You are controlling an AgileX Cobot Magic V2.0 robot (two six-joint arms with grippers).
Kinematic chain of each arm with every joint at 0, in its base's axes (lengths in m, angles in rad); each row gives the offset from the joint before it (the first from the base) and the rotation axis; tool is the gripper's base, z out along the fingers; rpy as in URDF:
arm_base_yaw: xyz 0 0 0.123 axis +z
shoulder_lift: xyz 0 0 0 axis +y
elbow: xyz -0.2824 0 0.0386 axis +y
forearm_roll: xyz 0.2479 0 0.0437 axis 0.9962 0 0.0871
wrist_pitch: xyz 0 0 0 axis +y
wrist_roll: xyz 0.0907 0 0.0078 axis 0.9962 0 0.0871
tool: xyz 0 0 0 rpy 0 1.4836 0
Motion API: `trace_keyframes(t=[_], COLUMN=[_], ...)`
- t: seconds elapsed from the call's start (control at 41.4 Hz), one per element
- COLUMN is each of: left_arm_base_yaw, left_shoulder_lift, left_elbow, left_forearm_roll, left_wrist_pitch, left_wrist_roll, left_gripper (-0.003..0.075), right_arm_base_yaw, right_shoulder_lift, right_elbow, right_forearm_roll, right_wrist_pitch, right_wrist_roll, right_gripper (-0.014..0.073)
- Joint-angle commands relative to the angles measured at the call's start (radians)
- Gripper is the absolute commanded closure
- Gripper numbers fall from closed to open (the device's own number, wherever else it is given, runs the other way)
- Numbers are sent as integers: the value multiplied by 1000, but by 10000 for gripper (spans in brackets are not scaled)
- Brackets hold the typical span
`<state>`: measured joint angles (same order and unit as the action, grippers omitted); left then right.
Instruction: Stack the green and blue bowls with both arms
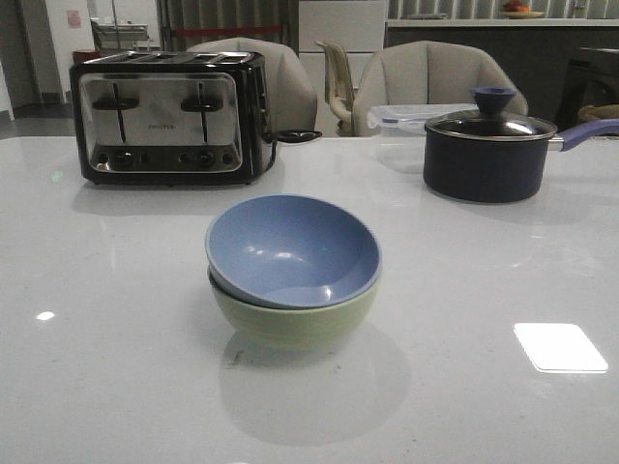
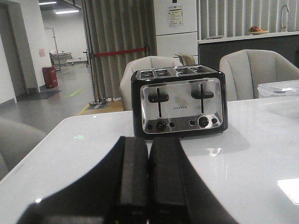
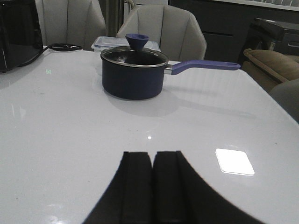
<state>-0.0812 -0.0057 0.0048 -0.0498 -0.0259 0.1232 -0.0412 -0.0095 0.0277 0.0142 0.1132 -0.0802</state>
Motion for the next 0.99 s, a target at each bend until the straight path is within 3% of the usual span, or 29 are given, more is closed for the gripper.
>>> trace_keyframes(t=[0.0,0.338,0.966], left_arm_base_yaw=[0,0,0], left_shoulder_lift=[-17,-17,-17], left_elbow=[5,5,5], left_forearm_roll=[-9,-9,-9], left_wrist_pitch=[-88,-88,-88], left_wrist_roll=[1,1,1], left_gripper=[621,621,621], right_arm_base_yaw=[8,37,36], right_shoulder_lift=[-21,-21,-21], right_elbow=[-5,-5,-5], right_forearm_roll=[7,104,104], right_wrist_pitch=[-126,-133,-123], right_wrist_roll=[-10,-8,-8], right_gripper=[557,557,557])
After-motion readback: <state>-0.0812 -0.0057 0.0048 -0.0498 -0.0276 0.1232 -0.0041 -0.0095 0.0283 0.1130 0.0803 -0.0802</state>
